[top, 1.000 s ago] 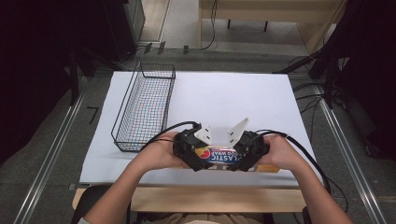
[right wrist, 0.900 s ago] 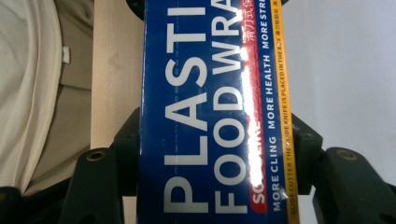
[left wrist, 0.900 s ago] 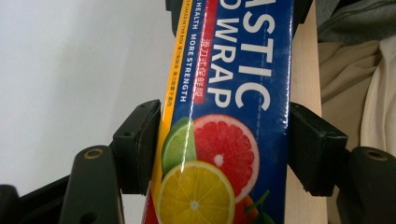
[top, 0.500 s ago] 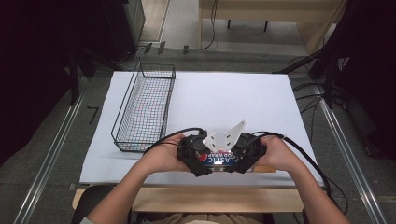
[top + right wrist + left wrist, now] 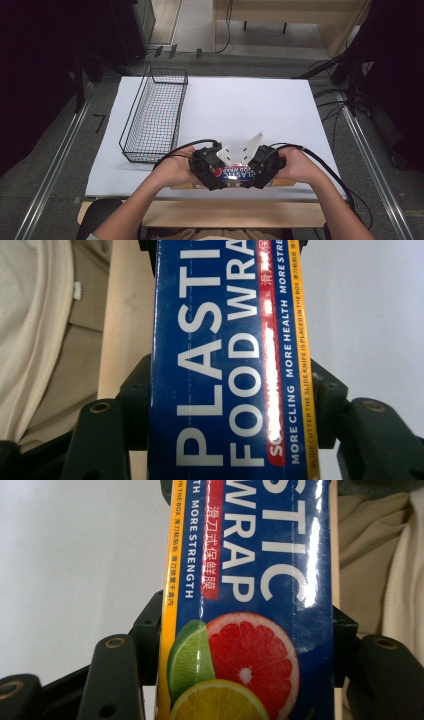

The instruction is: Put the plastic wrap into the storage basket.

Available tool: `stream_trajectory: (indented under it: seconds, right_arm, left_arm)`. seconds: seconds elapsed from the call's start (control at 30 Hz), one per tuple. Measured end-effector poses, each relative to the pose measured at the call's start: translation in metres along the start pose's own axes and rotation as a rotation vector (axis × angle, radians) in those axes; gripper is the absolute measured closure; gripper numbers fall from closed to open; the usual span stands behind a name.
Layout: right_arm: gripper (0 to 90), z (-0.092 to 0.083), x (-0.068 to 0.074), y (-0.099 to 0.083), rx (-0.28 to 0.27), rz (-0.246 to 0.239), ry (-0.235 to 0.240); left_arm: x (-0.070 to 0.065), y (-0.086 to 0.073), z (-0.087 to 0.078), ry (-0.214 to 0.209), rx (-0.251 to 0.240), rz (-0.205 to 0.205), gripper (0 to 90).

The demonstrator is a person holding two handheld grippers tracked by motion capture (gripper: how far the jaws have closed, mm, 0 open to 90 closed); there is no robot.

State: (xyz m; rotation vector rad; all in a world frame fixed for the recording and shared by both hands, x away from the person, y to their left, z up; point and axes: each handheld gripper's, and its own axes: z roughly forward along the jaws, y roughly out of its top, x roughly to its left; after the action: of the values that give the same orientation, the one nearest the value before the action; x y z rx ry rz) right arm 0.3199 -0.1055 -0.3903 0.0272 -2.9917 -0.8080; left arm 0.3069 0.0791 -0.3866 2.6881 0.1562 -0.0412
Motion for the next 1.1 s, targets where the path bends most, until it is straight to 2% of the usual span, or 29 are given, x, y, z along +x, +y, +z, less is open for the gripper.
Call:
stream_trajectory:
  seconds: [0.1, 0.2, 0.33, 0.37, 0.5, 0.6, 0.77, 0.93, 1.1]
  right_arm:
    - [39.1, 0.002, 0.001, -0.003, -0.010, 0.006, 0.016]
    - [37.8, 0.002, 0.001, -0.003, -0.011, 0.008, 0.007]
    - [29.2, -0.002, -0.003, -0.006, -0.025, 0.036, -0.030]
    - [28.4, -0.003, -0.003, -0.007, -0.025, 0.051, -0.029]
    - [24.5, -0.008, -0.006, -0.011, -0.060, 0.076, -0.037]
    - [20.3, -0.011, -0.005, -0.013, -0.069, 0.096, -0.022]
    - [18.9, -0.019, -0.006, -0.015, -0.086, 0.124, -0.037]
    - [18.6, -0.026, -0.008, -0.019, -0.095, 0.141, -0.060]
    - [18.8, -0.033, -0.010, -0.025, -0.125, 0.134, -0.077]
  left_arm:
    - [-0.001, -0.001, 0.001, -0.007, -0.005, -0.008, 40.4]
    - [-0.001, -0.003, 0.001, 0.000, -0.006, -0.016, 40.5]
    - [0.001, -0.006, -0.003, 0.012, -0.006, -0.026, 40.5]
    - [0.001, -0.008, -0.004, 0.010, -0.009, -0.041, 40.5]
    - [0.003, -0.010, -0.005, 0.022, -0.006, -0.047, 40.3]
    - [0.003, -0.011, -0.007, 0.014, -0.009, -0.052, 40.2]
    - [0.002, -0.012, -0.007, 0.014, -0.002, -0.043, 40.1]
    - [0.003, -0.014, -0.006, 0.014, 0.006, -0.063, 40.1]
    - [0.005, -0.016, -0.006, 0.018, 0.004, -0.081, 40.1]
